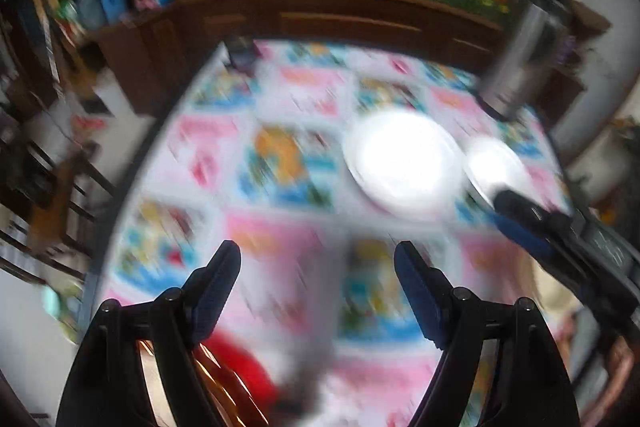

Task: Organize plates and bowls
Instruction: 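Move both tools to the rim of the large white bowl, then grasp the large white bowl rim with both tools and lift it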

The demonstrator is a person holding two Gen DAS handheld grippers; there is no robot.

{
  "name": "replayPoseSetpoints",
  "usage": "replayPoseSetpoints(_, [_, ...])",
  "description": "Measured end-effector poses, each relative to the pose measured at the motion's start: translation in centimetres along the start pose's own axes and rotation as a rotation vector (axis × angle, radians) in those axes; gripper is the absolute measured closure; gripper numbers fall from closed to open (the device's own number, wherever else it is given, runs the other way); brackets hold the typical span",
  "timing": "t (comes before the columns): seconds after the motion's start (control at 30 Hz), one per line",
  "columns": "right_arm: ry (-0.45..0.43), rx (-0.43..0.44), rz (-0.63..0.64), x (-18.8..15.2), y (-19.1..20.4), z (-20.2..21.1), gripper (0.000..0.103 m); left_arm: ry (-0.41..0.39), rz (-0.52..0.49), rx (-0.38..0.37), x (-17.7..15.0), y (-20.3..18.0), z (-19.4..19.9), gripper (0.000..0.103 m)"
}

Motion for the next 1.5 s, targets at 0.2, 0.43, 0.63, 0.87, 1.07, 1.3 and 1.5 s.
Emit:
replayPoseSetpoints(0.2, [0.106, -0.062, -0.129, 1.8, -2.3, -3.6, 0.041, 0.069, 0.050, 0.061, 5.0, 0.7, -6.3, 0.024])
replayPoseSetpoints(0.43, [0.087, -0.117, -0.160, 3.0, -4.8, -5.5, 0.041, 0.146, 0.059, 0.023, 5.7, -0.6, -12.5, 0.024])
replayPoseSetpoints(0.63, [0.086, -0.134, -0.165, 3.0, -6.1, -7.6, 0.041, 0.160, 0.087, 0.004, 6.1, -1.8, -14.4, 0.024])
replayPoseSetpoints(0.87, [0.080, -0.118, -0.178, 2.9, -6.5, -8.4, 0.041, 0.169, 0.054, 0.002, 6.0, -3.4, -15.0, 0.024])
replayPoseSetpoints(1.07, [0.073, -0.110, -0.174, 2.7, -6.6, -8.9, 0.041, 0.174, 0.041, 0.044, 5.8, -2.9, -15.2, 0.024])
replayPoseSetpoints(1.3, [0.053, -0.091, -0.186, 3.0, -7.1, -8.9, 0.053, 0.184, 0.026, 0.058, 5.6, -3.2, -15.4, 0.049])
replayPoseSetpoints(1.5, [0.061, -0.107, -0.165, 3.0, -7.4, -9.3, 0.078, 0.189, 0.036, 0.029, 5.2, -3.9, -15.5, 0.069])
Point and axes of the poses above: each gripper's, at about its wrist camera, not at the fingertips, and z roughly against the way its jaws point, y to its left, x to its top, the point moved 9 cm from there along -z, roughly the way its jaws point, and after that the axes turned 4 degrees about x, right-handed, at the moved point
